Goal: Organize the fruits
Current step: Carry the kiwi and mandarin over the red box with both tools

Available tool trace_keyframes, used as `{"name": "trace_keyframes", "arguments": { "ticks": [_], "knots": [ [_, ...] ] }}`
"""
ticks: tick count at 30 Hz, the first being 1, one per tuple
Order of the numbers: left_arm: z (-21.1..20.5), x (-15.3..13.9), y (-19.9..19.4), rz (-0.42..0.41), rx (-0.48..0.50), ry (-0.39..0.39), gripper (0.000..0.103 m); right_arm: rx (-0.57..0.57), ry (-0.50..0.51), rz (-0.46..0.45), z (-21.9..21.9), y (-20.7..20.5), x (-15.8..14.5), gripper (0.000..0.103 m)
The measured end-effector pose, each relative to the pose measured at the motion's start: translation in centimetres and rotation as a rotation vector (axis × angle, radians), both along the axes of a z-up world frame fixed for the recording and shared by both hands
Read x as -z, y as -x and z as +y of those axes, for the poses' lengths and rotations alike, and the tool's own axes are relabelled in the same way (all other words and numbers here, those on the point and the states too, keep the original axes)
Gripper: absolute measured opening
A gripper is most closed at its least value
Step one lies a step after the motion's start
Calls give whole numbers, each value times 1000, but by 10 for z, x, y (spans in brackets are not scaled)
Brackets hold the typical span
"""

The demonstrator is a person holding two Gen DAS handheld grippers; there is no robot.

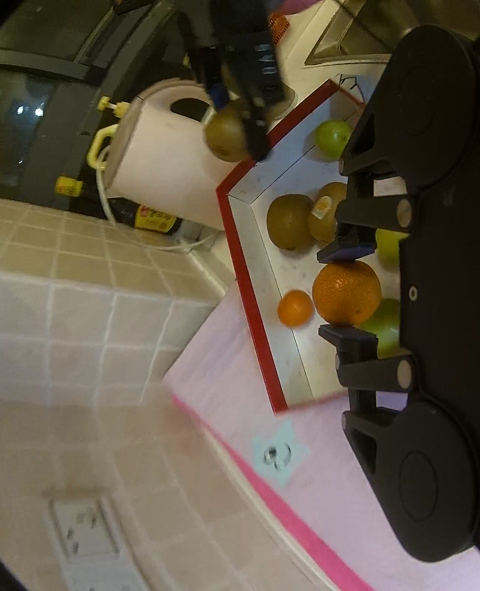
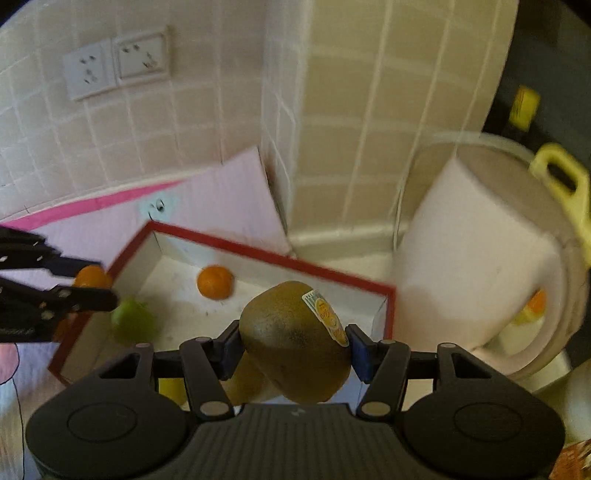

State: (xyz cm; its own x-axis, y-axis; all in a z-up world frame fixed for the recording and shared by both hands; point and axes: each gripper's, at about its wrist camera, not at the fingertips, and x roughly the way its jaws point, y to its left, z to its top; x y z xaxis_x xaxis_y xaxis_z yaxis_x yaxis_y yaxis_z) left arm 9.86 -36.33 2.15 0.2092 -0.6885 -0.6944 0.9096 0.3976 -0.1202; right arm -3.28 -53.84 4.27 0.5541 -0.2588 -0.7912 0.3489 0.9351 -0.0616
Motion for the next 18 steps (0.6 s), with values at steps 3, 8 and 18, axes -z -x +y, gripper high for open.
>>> {"name": "trace_keyframes", "arguments": {
  "ticks": [3, 8, 18],
  "knots": [
    [-31, 18, -12, 21, 14, -48, 43, 2, -20, 47, -4, -7, 22, 60],
    [-63, 46, -23, 80, 15, -115, 43, -9, 7, 135, -6, -14, 48, 60],
    [-71, 69, -19, 80, 39, -181, 43, -8, -38, 194, -23, -28, 76, 60]
  ]
}}
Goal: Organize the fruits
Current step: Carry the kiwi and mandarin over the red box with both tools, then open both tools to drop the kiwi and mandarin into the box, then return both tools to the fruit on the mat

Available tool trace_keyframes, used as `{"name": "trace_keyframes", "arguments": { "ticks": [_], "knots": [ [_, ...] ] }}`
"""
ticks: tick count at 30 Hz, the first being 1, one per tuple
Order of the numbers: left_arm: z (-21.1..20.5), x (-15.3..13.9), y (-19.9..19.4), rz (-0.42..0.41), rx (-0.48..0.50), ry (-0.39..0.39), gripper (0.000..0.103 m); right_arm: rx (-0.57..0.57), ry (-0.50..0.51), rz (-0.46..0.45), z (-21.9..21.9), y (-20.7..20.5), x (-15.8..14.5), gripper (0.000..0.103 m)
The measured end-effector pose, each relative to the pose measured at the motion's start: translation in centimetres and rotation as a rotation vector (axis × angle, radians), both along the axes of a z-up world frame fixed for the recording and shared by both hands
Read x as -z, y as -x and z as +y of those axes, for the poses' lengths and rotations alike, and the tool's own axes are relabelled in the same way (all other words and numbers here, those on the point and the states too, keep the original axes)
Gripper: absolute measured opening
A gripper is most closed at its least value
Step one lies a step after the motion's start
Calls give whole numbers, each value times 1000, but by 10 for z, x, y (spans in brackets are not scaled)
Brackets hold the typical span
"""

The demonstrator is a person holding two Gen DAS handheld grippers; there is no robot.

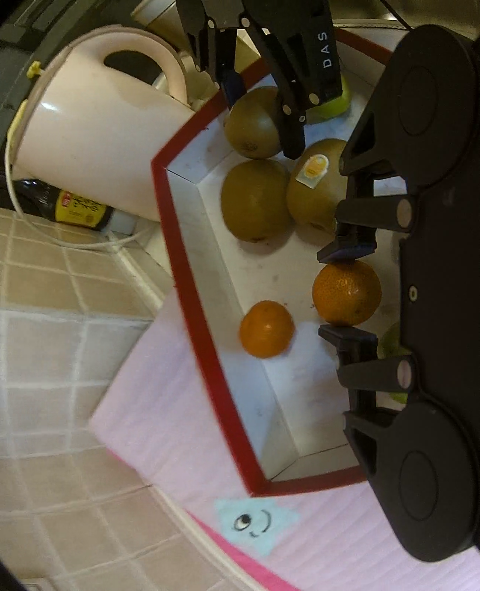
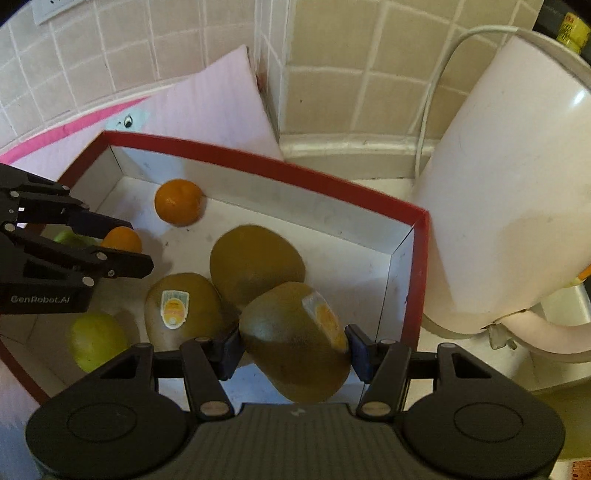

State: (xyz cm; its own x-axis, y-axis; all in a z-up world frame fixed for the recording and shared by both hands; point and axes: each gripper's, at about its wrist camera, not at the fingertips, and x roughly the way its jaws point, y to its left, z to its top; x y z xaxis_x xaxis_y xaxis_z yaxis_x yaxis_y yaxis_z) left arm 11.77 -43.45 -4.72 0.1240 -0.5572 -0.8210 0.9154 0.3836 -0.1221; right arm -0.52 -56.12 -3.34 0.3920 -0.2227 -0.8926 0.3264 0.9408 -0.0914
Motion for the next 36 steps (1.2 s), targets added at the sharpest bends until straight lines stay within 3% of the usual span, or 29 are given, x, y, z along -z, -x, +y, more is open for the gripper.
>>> {"name": "trace_keyframes", "arguments": {
  "ticks": [2, 6, 12, 14, 15, 18, 22, 28, 36],
  "knots": [
    [-2, 3, -1, 14, 0, -12, 43, 2, -4, 8, -3, -2, 3, 54],
    [-8, 7, -1, 16, 8, -61, 44, 18, -15, 2, -6, -4, 0, 54],
    [-5, 10, -4, 36, -3, -67, 44, 22, -20, -1, -7, -3, -1, 54],
    [-3, 8, -3, 41, 3, -56, 56, 34, -21, -2, -7, -2, -3, 55],
    [2, 3, -3, 50, 8, -33, 68, 39, -17, -9, -7, -1, -7, 55],
    [20, -18, -2, 60, 10, 52, 74, 32, 33, -52, -2, 8, -32, 59],
    [61, -59, 0, -16, -36, 122, 78, 24, 140, -156, 14, 28, -80, 75],
    [165, -114, 0, -124, -213, 186, 79, -58, 196, -300, 58, 38, -135, 81],
    [324, -155, 3, -235, -551, 215, 80, -285, 137, -344, 131, -2, -148, 83]
  ]
}}
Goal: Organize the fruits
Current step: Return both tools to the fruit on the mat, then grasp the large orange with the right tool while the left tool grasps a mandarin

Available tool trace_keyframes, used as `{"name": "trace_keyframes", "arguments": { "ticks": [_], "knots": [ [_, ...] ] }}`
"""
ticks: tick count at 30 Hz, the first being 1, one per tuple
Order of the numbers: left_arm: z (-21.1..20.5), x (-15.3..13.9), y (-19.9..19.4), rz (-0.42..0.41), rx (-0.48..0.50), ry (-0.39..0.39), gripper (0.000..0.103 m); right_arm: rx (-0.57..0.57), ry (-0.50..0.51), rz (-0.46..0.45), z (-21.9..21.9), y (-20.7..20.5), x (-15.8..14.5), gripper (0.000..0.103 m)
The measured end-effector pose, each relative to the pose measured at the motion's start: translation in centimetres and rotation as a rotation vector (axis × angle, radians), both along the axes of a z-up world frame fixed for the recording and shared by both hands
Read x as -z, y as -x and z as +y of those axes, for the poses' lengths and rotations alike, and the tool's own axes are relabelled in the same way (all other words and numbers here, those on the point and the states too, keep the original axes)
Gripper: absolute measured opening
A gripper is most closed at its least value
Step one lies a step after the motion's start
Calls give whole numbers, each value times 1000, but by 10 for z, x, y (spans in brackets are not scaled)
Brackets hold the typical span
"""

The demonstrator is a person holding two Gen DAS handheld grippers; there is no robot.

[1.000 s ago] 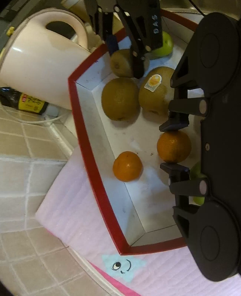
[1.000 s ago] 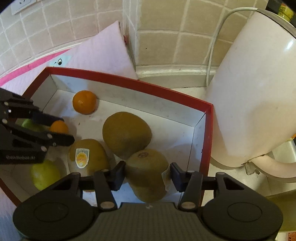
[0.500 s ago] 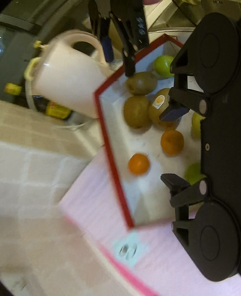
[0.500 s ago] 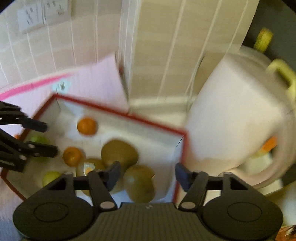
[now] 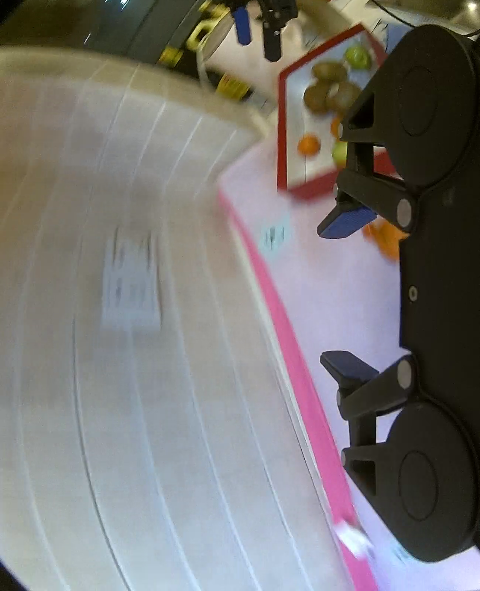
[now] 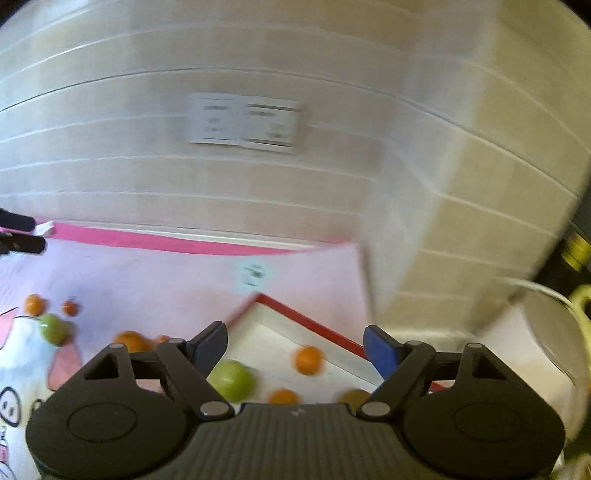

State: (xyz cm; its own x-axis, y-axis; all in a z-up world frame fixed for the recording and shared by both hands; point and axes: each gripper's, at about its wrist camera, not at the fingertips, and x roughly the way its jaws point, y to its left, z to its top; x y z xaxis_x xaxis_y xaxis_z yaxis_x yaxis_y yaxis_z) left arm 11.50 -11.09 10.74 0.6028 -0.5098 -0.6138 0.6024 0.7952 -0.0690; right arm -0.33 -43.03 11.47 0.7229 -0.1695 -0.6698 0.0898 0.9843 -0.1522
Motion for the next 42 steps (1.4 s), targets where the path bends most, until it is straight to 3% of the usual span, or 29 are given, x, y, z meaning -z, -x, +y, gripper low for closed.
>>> {"name": "trace_keyframes", "arguments": {
  "ticks": [6, 12, 18, 23, 28, 35, 39, 42],
  "knots": [
    [100, -1, 15, 10, -184, 2, 80, -112, -47, 38, 59, -40, 9, 83],
    [165, 14, 36, 50, -309, 0, 80, -173, -163, 91, 99, -72, 15, 83],
    [204, 38, 61, 60, -402, -60, 80, -121, -161, 121, 127, -96, 36, 87],
    [208, 76, 76, 141, -368, -81, 80, -84, -214, 199, 138, -108, 70, 87],
    [194, 110, 89, 166, -335, -141, 80, -32, -247, 273, 138, -118, 97, 87],
    [185, 135, 85, 236, -310, -95, 80, -11, -291, 384, 138, -128, 124, 88],
    [177, 142, 83, 245, -297, -102, 80, 28, -239, 424, 143, -132, 143, 88],
    [173, 148, 79, 255, -286, -110, 80, 39, -283, 439, 140, -137, 152, 88]
  ]
}}
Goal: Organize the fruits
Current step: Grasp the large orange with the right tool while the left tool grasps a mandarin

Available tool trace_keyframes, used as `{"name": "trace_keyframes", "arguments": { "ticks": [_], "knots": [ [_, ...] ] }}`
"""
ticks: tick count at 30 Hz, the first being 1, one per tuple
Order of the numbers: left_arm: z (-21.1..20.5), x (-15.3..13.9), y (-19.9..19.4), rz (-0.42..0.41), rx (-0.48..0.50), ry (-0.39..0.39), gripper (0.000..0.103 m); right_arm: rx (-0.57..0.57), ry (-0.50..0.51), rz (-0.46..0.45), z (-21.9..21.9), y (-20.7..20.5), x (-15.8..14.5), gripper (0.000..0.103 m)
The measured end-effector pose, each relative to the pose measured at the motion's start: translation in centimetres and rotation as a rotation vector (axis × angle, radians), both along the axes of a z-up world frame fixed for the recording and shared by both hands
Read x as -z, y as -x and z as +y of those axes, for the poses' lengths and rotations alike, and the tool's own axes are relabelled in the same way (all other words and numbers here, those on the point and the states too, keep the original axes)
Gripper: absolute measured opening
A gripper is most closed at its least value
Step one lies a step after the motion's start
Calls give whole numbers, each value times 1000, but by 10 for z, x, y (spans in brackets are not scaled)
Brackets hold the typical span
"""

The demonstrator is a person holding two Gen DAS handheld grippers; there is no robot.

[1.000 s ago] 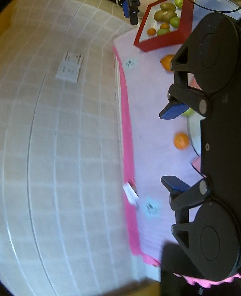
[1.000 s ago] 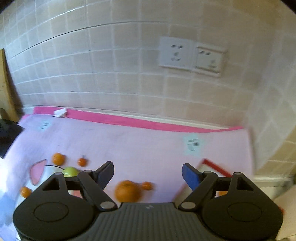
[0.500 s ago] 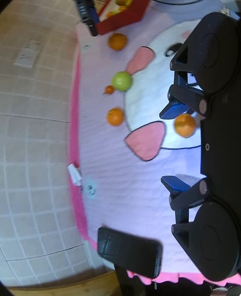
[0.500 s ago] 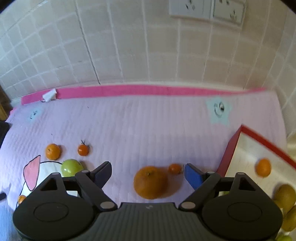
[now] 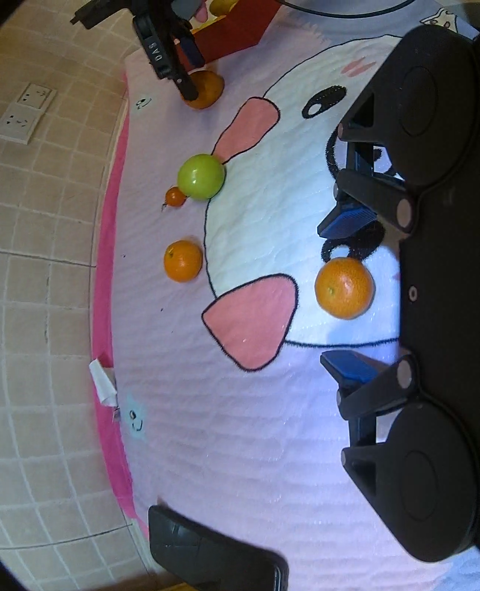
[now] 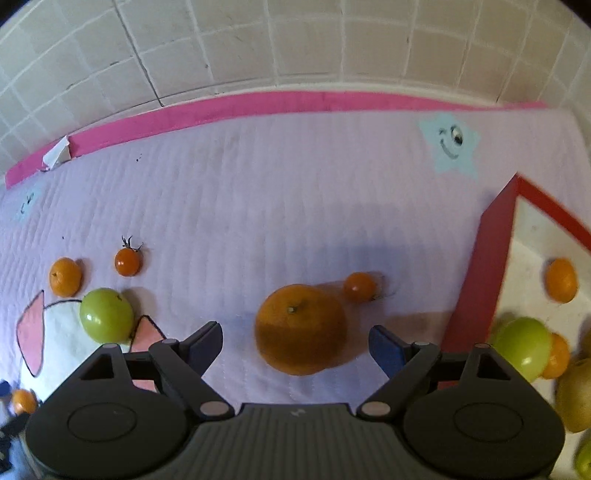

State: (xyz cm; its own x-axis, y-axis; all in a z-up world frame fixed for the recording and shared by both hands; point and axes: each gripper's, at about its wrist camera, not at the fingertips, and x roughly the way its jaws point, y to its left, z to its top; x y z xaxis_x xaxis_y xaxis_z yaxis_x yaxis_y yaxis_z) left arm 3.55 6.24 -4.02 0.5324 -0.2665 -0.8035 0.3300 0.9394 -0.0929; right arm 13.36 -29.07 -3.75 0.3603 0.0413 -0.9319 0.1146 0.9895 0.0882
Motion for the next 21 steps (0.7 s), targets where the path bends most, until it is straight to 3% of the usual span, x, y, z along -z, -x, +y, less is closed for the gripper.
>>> {"name": "trace_keyframes", "arguments": {
  "ticks": [3, 5, 9, 12, 13, 16, 18, 21],
  "knots": [
    [-4, 4, -1, 1, 6, -16, 80, 12, 13, 16, 1, -7, 7, 87],
    [-6, 5, -2, -12, -10, -36, 80, 8, 30, 23, 2, -11, 11, 81],
    [-8, 10, -3, 1, -15, -34, 79, 14, -19, 55, 1, -15, 18, 75],
    [-11, 10, -3, 2, 0, -29, 69, 1, -6, 45, 3, -14, 19, 74],
    [-12, 11, -3, 4, 2, -27, 61, -1, -1, 41, 3, -13, 20, 71],
    [-15, 14, -3, -2, 3, -37, 53, 7, 5, 38, -2, -12, 22, 61],
    [-16, 13, -2, -19, -5, -50, 44, 5, -8, 29, -4, -10, 22, 61],
    [-16, 11, -3, -20, -18, -50, 44, -17, -6, 7, -3, -5, 20, 59]
  ]
}}
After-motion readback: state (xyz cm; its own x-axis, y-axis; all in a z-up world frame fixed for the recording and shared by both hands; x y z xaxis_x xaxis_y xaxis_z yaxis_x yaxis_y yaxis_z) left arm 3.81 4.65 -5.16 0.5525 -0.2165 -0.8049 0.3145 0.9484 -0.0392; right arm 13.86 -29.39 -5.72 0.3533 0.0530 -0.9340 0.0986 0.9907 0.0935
